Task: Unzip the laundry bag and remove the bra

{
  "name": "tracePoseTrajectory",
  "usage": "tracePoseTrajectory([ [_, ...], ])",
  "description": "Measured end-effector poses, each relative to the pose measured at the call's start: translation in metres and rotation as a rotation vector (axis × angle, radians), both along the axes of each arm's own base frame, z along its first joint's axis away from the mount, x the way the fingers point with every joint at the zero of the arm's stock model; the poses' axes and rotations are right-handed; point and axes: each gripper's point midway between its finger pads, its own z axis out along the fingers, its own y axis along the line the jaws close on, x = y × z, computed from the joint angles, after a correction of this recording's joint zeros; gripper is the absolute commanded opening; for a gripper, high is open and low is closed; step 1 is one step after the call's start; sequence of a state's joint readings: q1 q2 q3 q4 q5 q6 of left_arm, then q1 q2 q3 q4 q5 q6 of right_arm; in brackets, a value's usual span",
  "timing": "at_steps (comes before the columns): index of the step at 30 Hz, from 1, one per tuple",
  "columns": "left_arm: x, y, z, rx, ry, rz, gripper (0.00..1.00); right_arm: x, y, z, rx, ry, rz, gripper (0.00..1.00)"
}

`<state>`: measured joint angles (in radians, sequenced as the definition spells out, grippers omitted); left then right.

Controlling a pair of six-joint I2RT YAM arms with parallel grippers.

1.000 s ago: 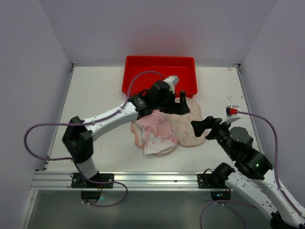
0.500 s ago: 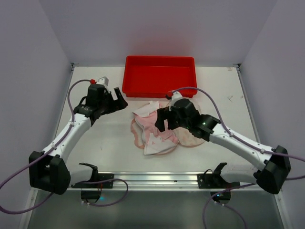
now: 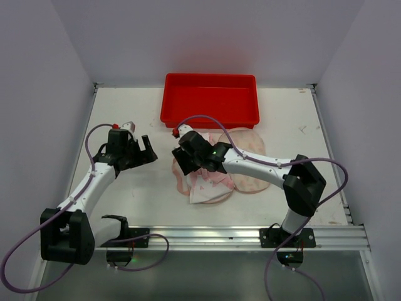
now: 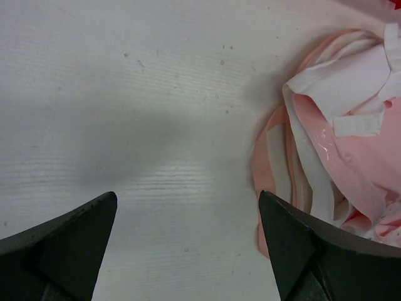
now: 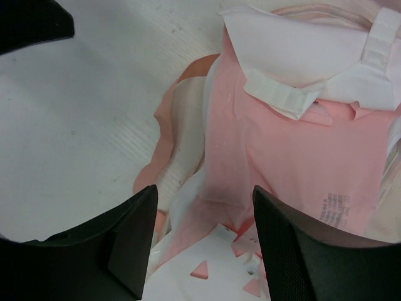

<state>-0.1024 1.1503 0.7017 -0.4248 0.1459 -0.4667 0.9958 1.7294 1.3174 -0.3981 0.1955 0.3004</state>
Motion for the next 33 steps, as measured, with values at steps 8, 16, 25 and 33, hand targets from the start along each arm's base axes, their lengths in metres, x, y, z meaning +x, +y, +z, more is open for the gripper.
tracePoseTrajectory([
  [8, 0.003, 0.001, 0.004, -0.004, -0.025, -0.013, 0.98, 0.013, -0.01, -0.022, -0.105, -0.024, -0.054, 0.47],
  [16, 0.003, 0.0, 0.006, -0.012, -0.031, -0.024, 0.98, 0.018, -0.019, -0.026, -0.154, -0.049, -0.083, 0.31],
  [25, 0.002, -0.002, 0.005, -0.023, -0.029, -0.033, 0.98, 0.019, -0.022, -0.026, -0.172, -0.059, -0.08, 0.0],
  [33, 0.001, -0.003, 0.005, -0.029, -0.027, -0.036, 0.98, 0.018, -0.02, -0.027, -0.165, -0.05, -0.074, 0.16],
])
